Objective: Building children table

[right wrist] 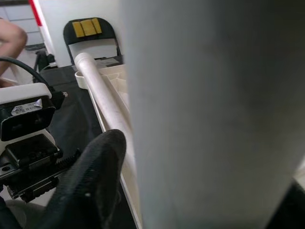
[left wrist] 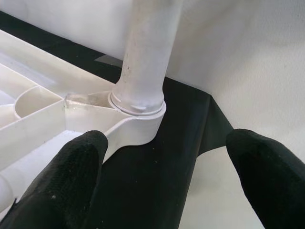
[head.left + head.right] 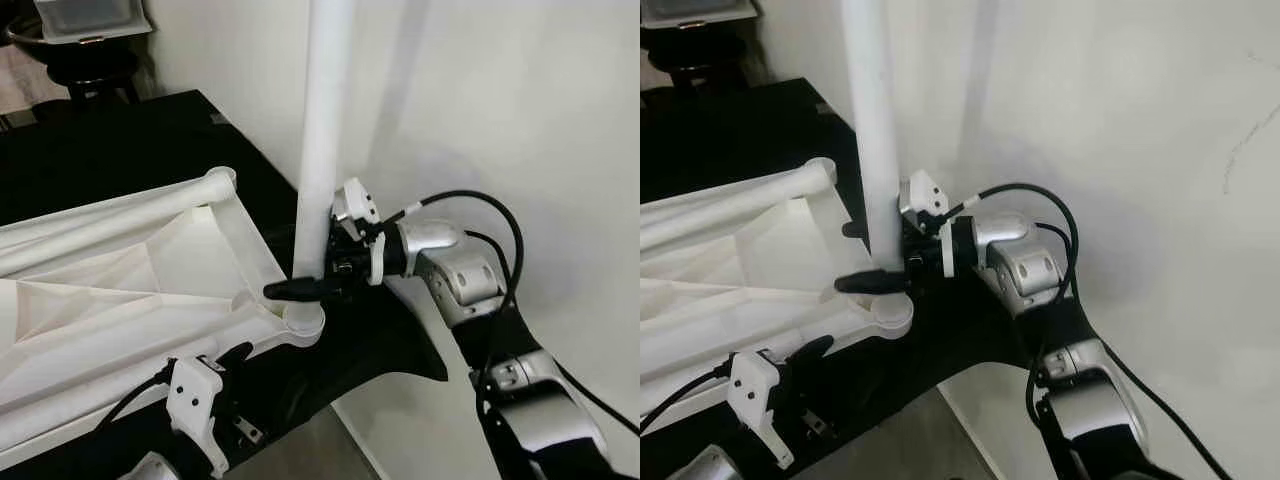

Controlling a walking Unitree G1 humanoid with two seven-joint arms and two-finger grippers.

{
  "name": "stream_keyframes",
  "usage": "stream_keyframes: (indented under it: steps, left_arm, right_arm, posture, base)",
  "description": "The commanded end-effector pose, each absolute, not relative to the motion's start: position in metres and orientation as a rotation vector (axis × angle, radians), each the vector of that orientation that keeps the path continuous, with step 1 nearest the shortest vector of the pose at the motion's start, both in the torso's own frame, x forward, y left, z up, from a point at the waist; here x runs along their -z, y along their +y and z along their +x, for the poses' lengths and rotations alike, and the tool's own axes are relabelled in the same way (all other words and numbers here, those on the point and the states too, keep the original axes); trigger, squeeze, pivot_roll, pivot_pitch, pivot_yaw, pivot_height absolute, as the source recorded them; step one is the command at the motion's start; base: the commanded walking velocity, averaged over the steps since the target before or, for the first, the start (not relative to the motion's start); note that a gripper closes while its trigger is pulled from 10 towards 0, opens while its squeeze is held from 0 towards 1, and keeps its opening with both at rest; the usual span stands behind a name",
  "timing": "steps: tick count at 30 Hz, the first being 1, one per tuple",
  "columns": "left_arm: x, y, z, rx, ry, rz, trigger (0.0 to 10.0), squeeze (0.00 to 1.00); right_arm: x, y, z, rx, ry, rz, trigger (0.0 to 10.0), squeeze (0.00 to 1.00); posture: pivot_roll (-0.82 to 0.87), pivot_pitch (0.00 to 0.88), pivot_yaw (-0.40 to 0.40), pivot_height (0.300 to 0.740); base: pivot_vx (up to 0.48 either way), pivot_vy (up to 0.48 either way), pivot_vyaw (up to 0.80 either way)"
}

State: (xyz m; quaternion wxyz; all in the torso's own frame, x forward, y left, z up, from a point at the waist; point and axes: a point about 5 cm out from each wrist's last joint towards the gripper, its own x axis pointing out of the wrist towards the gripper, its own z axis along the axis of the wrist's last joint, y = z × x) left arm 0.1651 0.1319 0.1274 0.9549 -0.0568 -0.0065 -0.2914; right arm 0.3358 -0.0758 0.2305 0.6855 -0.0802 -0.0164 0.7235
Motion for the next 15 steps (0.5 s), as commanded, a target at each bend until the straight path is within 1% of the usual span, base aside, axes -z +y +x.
stream_keyframes:
  steps: [1,10,11,12,14,15]
  left_arm:
    - [-0.129,0.130,0.162,0.601,-0.010,-0.117,10.0,0.00]
    - [-0.131,0.129,0.159,0.604,-0.010,-0.122,10.0,0.00]
    - [-0.132,0.129,0.159,0.605,-0.010,-0.125,10.0,0.00]
    - [-0.132,0.129,0.159,0.605,-0.010,-0.125,10.0,0.00]
    - [-0.132,0.129,0.159,0.605,-0.009,-0.126,10.0,0.00]
    - [-0.132,0.129,0.159,0.605,-0.009,-0.126,10.0,0.00]
  right_arm:
    - [-0.232,-0.079,0.337,-1.645,-0.050,-0.179,0.0,0.00]
    - [-0.225,-0.090,0.339,-1.654,-0.002,-0.180,0.0,0.00]
    - [-0.218,-0.086,0.345,-1.522,-0.005,-0.226,0.0,0.00]
    - [-0.218,-0.086,0.345,-1.522,-0.005,-0.226,0.0,0.00]
    - [-0.211,-0.082,0.350,-1.421,-0.011,-0.263,0.0,0.00]
    - [-0.211,-0.082,0.350,-1.421,-0.011,-0.263,0.0,0.00]
  posture:
    - [-0.16,0.141,-0.089,0.740]
    - [-0.17,0.163,-0.092,0.740]
    - [-0.18,0.167,-0.094,0.740]
    - [-0.18,0.167,-0.094,0.740]
    - [-0.18,0.167,-0.094,0.740]
    - [-0.18,0.167,-0.094,0.740]
  base:
    - [0.000,0.000,0.00]
    - [0.000,0.000,0.00]
    - [0.000,0.000,0.00]
    - [0.000,0.000,0.00]
    - [0.000,0.000,0.00]
    - [0.000,0.000,0.00]
